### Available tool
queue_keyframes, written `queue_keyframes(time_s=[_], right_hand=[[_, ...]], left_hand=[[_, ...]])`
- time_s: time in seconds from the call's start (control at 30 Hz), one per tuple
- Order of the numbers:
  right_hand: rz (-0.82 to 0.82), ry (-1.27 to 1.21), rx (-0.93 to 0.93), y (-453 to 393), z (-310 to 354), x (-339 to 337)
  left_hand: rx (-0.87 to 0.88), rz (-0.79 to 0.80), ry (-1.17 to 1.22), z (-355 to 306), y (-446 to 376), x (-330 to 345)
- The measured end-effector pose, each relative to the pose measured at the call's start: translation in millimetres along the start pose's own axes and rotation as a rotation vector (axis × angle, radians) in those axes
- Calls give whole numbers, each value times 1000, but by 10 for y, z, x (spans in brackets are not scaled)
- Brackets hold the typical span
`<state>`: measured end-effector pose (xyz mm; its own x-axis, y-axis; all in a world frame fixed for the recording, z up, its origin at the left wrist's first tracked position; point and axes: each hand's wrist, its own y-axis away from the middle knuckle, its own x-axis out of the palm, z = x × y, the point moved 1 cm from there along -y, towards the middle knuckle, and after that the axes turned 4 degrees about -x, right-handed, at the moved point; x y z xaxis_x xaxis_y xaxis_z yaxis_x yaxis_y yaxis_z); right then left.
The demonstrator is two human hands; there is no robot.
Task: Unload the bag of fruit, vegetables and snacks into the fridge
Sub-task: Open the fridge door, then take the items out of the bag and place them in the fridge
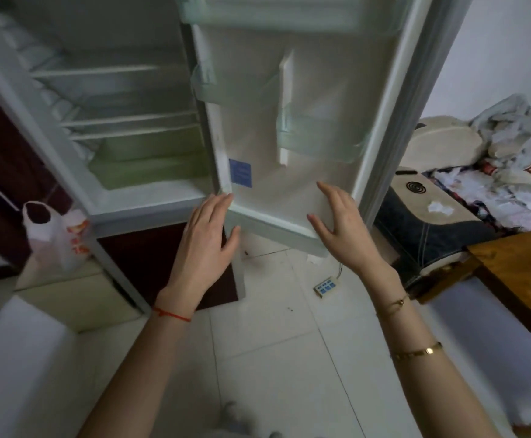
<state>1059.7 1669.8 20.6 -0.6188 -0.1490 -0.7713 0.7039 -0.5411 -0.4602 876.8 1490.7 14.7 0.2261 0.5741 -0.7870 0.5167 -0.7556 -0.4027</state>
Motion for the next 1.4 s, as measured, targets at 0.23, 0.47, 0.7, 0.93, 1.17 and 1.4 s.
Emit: queue_keyframes(time_s=[0.23, 0.47, 0.7, 0.93, 1.17, 1.4], right_hand=[[92, -79, -101, 205, 515, 475], [198, -162, -157, 357, 954, 848], [319, -247, -205, 393, 1211, 1181], [413, -299, -253, 241, 1417, 1471], [511, -343, -304, -49, 1773, 1926], [577, -368, -358, -531, 2334, 2699]], left_hand=[[-211, -27, -82, 528, 738, -422], [-394, -26, -85, 846, 1302, -766], [-518, -73, -108, 1012, 1620, -933], [-696, -138, -119, 1198, 1851, -1005], [-794, -207, -141, 1611, 2011, -1153], [-859, -266, -139, 2474, 1939, -1409]])
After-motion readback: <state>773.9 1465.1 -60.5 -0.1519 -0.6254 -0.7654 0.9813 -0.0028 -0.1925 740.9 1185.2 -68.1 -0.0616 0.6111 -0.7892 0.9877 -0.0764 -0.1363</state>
